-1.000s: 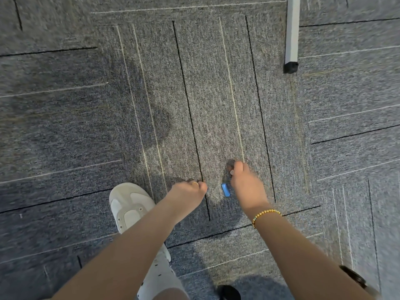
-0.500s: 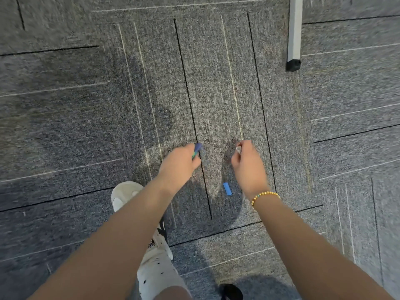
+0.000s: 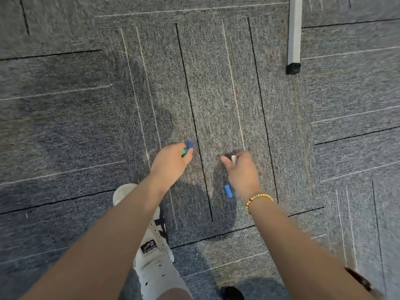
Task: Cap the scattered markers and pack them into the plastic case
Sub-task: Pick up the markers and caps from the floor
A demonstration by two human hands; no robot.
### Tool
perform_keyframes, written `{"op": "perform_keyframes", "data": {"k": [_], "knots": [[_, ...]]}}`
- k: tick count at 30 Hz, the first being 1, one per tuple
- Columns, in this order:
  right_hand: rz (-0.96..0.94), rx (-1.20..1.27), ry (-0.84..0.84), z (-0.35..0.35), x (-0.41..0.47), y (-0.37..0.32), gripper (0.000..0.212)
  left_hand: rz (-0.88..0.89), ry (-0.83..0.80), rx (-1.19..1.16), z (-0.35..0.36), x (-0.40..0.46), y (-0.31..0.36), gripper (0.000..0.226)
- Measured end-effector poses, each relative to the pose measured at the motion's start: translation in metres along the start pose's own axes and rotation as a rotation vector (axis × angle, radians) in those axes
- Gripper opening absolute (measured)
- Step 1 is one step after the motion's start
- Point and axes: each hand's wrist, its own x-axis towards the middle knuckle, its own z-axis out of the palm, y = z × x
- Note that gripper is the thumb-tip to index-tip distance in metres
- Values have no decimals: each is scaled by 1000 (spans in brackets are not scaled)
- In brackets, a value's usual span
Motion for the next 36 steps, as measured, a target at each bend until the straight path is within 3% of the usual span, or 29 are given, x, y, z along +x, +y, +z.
{"op": "perform_keyframes", "data": {"k": [8, 15, 22, 24, 29, 36], "knots": [[-66, -246, -30, -5, -5, 4, 24, -30, -36, 3, -1, -7, -10, 31], [-12, -517, -315, -3, -32, 30, 27, -35, -30, 25, -8, -5, -7, 34], [-134, -926, -153, 21, -41, 32, 49, -39, -40, 23, -13, -13, -8, 31], [-133, -927, -159, 24, -43, 28, 51, -43, -42, 16, -20, -19, -9, 30], [-189, -685, -151, 20, -49, -24, 28, -57, -35, 25, -54, -42, -12, 31], [-460, -502, -142, 7, -106, -146, 27, -145, 200, 5, -147, -106, -1, 35]]}}
